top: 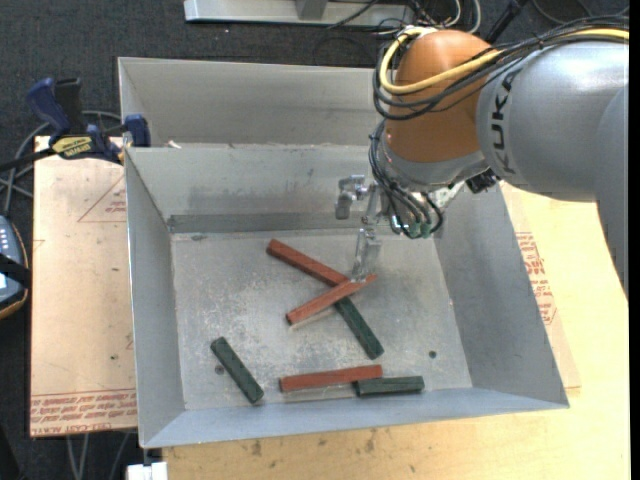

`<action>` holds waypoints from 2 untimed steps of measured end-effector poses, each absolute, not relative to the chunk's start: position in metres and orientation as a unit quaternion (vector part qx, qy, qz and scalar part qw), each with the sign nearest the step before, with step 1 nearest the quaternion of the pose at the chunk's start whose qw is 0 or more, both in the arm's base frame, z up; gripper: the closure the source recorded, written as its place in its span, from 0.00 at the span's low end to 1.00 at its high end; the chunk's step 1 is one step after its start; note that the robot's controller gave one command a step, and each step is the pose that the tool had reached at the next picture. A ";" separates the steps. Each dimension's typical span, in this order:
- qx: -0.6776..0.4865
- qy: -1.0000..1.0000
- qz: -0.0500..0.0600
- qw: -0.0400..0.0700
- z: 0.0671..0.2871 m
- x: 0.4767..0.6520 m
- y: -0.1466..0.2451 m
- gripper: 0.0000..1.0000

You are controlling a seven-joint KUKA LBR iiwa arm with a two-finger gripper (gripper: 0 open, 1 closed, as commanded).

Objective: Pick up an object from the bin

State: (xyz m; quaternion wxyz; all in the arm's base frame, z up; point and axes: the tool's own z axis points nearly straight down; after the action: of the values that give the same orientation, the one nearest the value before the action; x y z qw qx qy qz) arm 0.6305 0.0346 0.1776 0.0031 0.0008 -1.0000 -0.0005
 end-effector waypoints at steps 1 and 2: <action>-0.061 -0.998 -0.001 0.003 0.067 0.613 0.022 0.00; -0.061 -0.998 -0.002 -0.007 0.075 0.619 0.022 1.00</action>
Offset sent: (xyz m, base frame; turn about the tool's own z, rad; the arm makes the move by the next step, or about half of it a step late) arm -0.0163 -0.0137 -0.1076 0.1254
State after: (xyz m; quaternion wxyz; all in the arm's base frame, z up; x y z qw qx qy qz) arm 0.6185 0.0221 0.0750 -0.0068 -0.0614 -0.9981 -0.0017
